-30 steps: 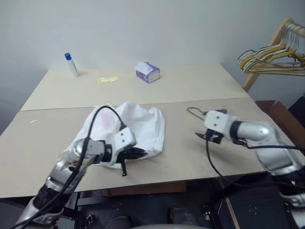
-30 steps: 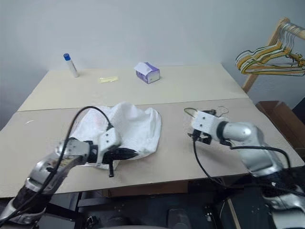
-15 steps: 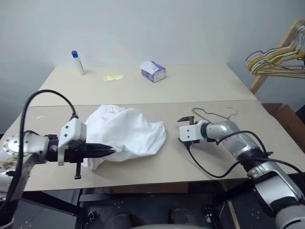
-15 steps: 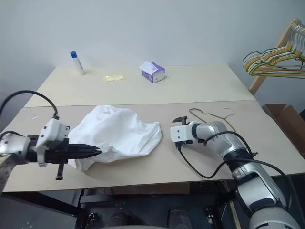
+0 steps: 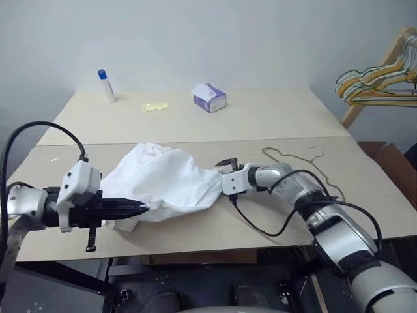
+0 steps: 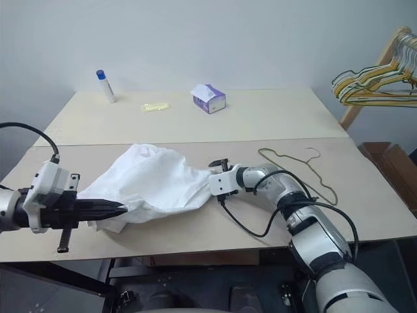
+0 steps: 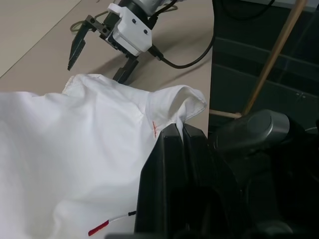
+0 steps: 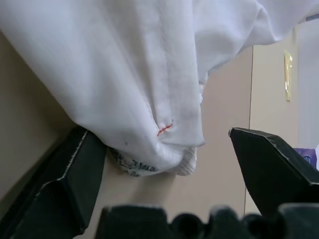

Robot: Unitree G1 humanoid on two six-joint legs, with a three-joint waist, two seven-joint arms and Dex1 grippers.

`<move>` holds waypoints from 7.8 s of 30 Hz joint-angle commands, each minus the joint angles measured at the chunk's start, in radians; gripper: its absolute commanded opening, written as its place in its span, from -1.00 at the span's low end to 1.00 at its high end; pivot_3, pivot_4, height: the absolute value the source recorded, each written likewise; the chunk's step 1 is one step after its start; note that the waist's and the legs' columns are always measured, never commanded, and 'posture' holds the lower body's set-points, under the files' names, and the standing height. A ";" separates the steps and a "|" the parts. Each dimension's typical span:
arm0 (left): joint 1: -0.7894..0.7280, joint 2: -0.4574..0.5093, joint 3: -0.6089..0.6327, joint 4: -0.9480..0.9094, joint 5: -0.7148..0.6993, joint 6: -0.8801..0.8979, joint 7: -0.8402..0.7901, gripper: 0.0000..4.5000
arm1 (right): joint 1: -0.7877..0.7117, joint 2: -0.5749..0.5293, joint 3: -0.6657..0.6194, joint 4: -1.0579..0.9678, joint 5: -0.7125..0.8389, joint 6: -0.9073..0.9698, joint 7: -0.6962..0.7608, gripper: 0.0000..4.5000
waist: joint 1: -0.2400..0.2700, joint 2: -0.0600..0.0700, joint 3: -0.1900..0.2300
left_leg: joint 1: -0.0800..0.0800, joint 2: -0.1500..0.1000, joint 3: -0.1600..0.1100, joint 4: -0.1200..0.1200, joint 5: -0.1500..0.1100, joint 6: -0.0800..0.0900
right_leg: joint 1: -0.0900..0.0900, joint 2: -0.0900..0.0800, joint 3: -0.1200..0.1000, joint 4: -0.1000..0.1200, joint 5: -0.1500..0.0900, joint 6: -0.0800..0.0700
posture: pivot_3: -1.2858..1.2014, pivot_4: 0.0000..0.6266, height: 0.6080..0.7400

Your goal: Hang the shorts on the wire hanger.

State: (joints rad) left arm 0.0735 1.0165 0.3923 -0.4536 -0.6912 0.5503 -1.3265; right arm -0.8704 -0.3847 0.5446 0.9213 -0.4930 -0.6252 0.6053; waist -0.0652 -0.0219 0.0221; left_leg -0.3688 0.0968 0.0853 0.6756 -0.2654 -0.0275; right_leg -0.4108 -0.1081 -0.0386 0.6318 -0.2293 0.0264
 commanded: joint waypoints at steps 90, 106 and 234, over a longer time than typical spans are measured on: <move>-0.224 -0.060 -0.270 0.544 0.330 -0.667 0.066 -1.00 | 0.374 -0.405 -0.077 -0.987 0.005 0.448 0.067 -0.98 | -0.056 -0.003 -0.001 | -0.003 -0.016 0.001 -0.008 0.005 0.001 | -0.010 -0.014 0.000 -0.002 0.009 0.012 | 0.01 -1.00 1.00; -0.068 0.063 -0.369 0.440 0.490 -0.760 -0.054 -1.00 | 0.584 -0.505 -0.116 -1.345 0.081 0.646 0.418 -0.98 | 0.014 -0.003 -0.002 | -0.003 -0.013 0.002 -0.004 0.003 0.002 | -0.010 -0.011 0.000 -0.002 0.007 0.008 | -0.01 -1.00 1.00; -0.802 -0.982 -0.156 0.312 -0.137 0.129 1.098 1.00 | 0.374 0.076 -0.313 -1.318 0.190 0.992 -0.315 -0.99 | -0.038 0.001 0.026 | -0.014 -0.012 -0.004 0.006 0.003 0.000 | -0.011 -0.006 0.001 -0.006 0.015 0.010 | -0.05 -1.00 1.00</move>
State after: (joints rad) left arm -0.6977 0.0372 0.2259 -0.1352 -0.7981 0.6879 -0.2291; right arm -0.4862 -0.3084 0.2295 -0.3547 -0.2840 0.4069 0.3090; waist -0.1031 -0.0208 0.0482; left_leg -0.3826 0.0843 0.0808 0.6819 -0.2625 -0.0280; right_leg -0.4214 -0.1140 -0.0371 0.6257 -0.2147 0.0361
